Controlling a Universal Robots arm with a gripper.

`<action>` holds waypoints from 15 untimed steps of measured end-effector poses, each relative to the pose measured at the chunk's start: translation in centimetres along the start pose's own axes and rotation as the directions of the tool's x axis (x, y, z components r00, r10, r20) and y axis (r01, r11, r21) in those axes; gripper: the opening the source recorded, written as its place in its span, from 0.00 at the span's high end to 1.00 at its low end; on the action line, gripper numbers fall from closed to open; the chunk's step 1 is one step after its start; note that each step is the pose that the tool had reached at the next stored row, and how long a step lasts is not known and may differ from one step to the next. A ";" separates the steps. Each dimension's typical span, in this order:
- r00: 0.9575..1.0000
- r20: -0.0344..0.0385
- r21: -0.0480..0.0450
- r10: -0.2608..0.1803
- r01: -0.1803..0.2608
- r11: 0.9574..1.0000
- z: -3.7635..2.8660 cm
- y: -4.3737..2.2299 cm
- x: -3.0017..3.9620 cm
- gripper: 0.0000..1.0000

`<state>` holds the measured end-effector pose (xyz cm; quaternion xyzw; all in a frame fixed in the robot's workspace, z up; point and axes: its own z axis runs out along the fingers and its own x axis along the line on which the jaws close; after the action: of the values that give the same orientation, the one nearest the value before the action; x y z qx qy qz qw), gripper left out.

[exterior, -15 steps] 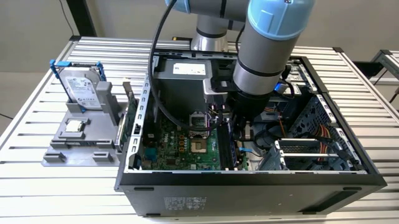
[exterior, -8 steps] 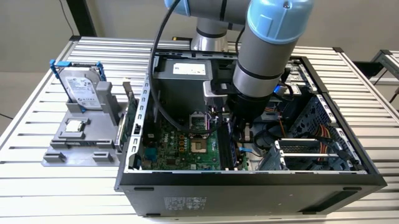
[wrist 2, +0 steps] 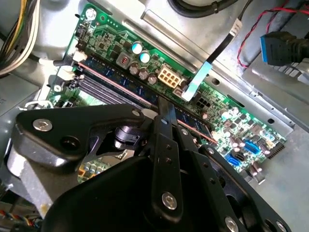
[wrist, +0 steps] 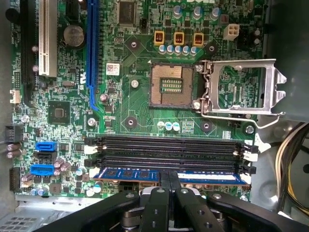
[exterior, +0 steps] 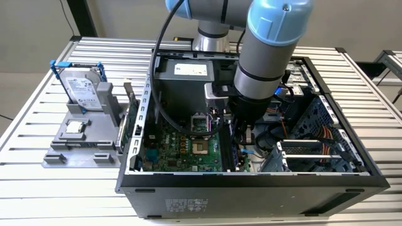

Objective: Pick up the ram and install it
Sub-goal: 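Press down the ram until it locks into place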

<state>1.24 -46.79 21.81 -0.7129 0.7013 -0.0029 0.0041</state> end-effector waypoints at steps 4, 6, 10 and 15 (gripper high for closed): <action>1.000 0.006 0.001 0.000 0.000 1.000 -1.16 0.00 0.00 1.00; 1.000 0.006 0.000 0.000 0.000 1.000 -2.10 -0.01 0.01 1.00; 1.000 0.005 -0.002 0.000 0.000 1.000 -3.37 -0.02 0.01 1.00; 1.000 0.006 -0.002 0.000 0.000 1.000 -3.83 -0.03 0.01 1.00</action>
<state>1.23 -46.81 25.64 -0.7128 0.7013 -0.0002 0.0054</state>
